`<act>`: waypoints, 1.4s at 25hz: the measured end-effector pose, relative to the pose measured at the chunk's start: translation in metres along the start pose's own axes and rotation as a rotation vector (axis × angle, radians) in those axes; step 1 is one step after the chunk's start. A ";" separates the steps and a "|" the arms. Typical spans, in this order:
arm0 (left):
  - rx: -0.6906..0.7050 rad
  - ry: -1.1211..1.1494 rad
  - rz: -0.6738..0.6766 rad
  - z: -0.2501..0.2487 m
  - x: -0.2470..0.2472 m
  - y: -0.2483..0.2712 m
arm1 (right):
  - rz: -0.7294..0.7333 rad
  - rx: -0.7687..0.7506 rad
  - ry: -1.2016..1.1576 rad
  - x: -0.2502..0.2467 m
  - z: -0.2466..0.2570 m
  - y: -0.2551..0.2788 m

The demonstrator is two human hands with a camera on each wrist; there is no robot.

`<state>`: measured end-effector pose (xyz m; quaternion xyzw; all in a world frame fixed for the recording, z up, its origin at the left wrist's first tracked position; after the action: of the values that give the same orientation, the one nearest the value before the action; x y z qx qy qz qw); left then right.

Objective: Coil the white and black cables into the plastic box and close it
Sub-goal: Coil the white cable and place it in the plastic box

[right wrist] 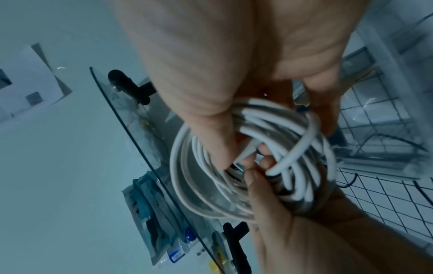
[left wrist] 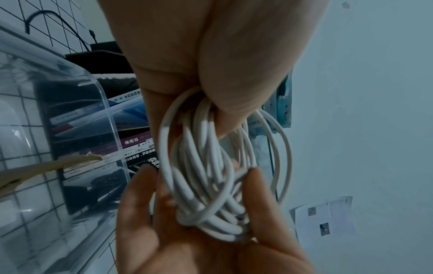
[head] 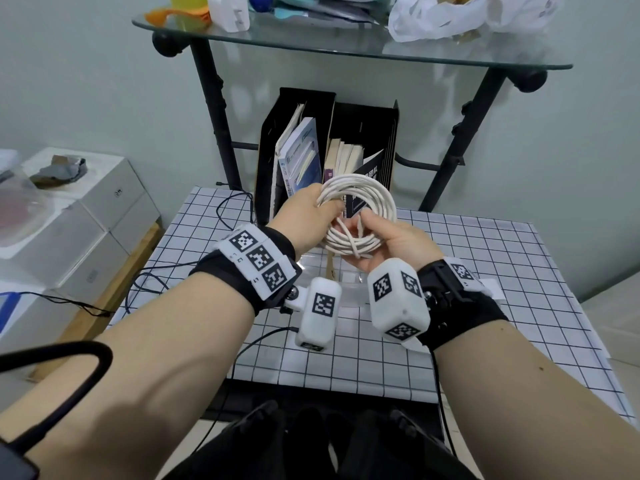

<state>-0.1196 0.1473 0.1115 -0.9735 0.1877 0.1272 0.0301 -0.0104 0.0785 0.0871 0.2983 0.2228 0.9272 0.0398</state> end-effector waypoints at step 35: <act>-0.433 0.129 -0.063 0.107 -0.073 -0.026 | -0.266 0.168 0.158 -0.030 -0.041 -0.091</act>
<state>-0.2006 0.2086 0.0271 -0.9687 0.1268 0.1012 -0.1876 -0.0149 0.1381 0.0016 0.1946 0.3394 0.9125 0.1196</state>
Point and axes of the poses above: each hand's wrist, its own y-axis away from the middle knuckle, its own x-axis out of the palm, z = x × y, the point moved 7 cm from there along -y, towards the middle knuckle, and after that the axes turned 4 degrees about x, right-handed, at the moved point
